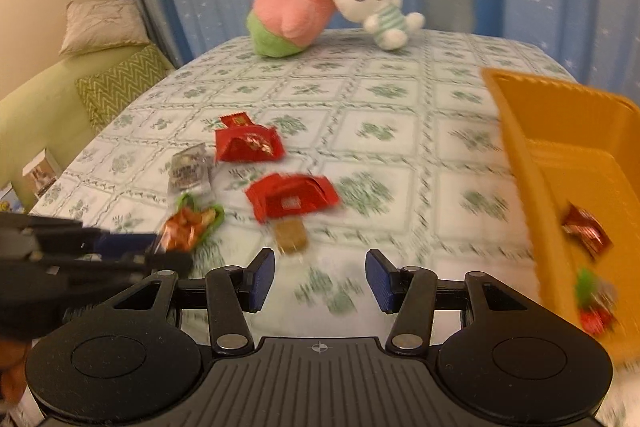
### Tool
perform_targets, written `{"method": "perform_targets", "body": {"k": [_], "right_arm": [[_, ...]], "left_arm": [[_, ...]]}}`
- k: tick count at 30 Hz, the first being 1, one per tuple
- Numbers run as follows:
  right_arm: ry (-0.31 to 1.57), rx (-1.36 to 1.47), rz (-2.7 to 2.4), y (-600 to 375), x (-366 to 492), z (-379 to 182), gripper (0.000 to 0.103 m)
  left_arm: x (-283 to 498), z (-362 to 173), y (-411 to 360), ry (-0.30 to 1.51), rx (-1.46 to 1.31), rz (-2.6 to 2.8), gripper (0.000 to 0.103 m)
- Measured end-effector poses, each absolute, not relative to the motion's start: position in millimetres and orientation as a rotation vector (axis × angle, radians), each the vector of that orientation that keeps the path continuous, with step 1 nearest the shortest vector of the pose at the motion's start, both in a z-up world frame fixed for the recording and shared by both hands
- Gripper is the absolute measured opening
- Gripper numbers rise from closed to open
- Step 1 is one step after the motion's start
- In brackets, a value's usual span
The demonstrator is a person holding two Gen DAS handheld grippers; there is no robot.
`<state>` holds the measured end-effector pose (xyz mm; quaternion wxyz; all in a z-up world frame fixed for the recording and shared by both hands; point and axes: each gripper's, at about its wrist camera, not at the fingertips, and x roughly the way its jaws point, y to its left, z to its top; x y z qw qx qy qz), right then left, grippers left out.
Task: Organize snacks
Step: 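Grasp the dark chocolate bar with the left tool while the right tool grasps the caramel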
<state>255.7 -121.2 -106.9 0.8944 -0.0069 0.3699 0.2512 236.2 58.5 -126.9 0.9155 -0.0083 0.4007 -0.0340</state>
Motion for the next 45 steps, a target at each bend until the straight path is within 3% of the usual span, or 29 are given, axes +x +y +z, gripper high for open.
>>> {"method": "perform_targets", "body": {"k": [9,12,28,45], "right_arm": [[0.752,-0.164,0.573,-83,273,-122,0.031],[0.74,-0.191,0.584,-79,272,-123,0.022],[0.777,-0.052,0.463,-132,235,-101,0.021],[0.733,0.02,0.37,-174,172,-49,0.021]], "left_arm": [[232,-132,59,0.811,-0.018,-0.06,0.03],[232,-133,55,0.804,0.005,-0.05,0.03],[236,-128,41,0.815,0.057,-0.012,0.026],[174,-67,2,0.767,-0.005,-0.048,0.026]]}}
